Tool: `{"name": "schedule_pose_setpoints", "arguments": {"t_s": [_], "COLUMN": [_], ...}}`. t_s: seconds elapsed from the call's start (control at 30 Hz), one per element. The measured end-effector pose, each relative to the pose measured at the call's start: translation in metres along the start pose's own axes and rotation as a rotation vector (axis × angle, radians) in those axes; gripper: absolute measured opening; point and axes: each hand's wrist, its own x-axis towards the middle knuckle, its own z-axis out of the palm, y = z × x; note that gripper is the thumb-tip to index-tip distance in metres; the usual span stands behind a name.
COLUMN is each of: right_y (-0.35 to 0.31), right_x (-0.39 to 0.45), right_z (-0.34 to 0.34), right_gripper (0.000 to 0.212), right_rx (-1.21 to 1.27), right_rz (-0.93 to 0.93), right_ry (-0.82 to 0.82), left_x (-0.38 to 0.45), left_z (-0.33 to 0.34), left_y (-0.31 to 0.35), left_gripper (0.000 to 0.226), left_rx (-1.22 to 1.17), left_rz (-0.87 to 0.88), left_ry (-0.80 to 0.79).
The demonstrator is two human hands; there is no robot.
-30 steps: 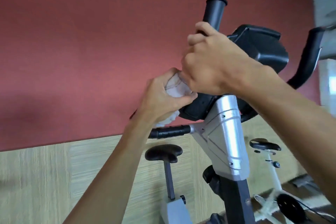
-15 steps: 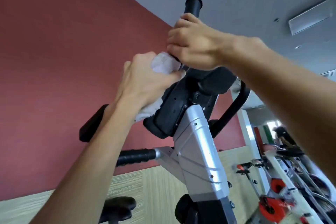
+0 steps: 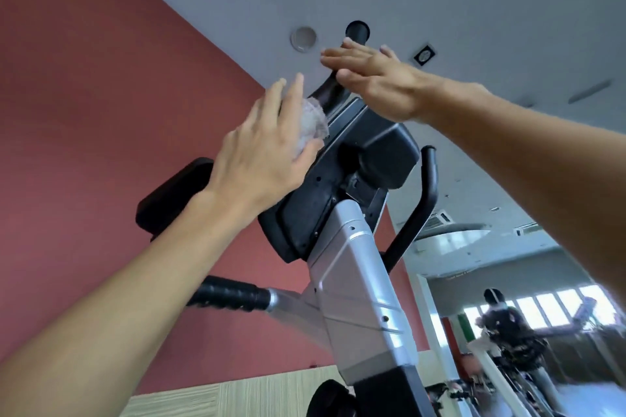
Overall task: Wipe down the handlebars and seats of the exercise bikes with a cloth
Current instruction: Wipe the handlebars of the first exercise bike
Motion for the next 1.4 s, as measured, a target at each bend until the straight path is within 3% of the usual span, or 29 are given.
{"name": "schedule_pose_setpoints", "arguments": {"t_s": [0.1, 0.27, 0.5, 0.7, 0.87, 1.0, 1.13, 1.27, 1.4], "right_y": [-0.007, -0.017, -0.028, -0.048, -0.063, -0.084, -0.098, -0.113, -0.129], "right_x": [-0.002, -0.008, -0.026, -0.028, -0.022, -0.020, -0.018, -0.008, 0.002], "right_z": [0.006, 0.004, 0.010, 0.016, 0.034, 0.059, 0.071, 0.085, 0.099], "right_gripper": [0.048, 0.049, 0.057, 0.062, 0.070, 0.067, 0.065, 0.065, 0.059], "right_rx": [-0.021, -0.002, -0.058, 0.200, -0.061, -0.158, -0.196, -0.294, -0.273], "right_rz": [0.038, 0.057, 0.083, 0.200, 0.128, 0.013, -0.065, -0.037, 0.028], "right_ry": [0.031, 0.062, 0.076, 0.167, 0.228, 0.234, 0.192, 0.254, 0.353], "left_x": [0.014, 0.048, -0.013, 0.026, -0.035, -0.087, -0.097, -0.069, -0.092], "left_z": [0.006, 0.008, 0.016, 0.011, 0.022, 0.022, 0.014, 0.009, 0.017], "left_y": [0.009, 0.027, -0.006, 0.020, -0.021, -0.054, -0.059, -0.054, -0.074], "left_gripper": [0.077, 0.079, 0.078, 0.069, 0.074, 0.081, 0.084, 0.086, 0.082], "left_rx": [0.004, 0.020, 0.095, 0.078, 0.117, 0.136, 0.059, -0.006, 0.002], "left_rz": [-0.060, -0.004, -0.088, -0.085, -0.069, -0.061, -0.167, -0.165, -0.113], "left_ry": [0.014, 0.034, 0.109, 0.123, 0.259, 0.242, 0.235, 0.192, 0.287]}}
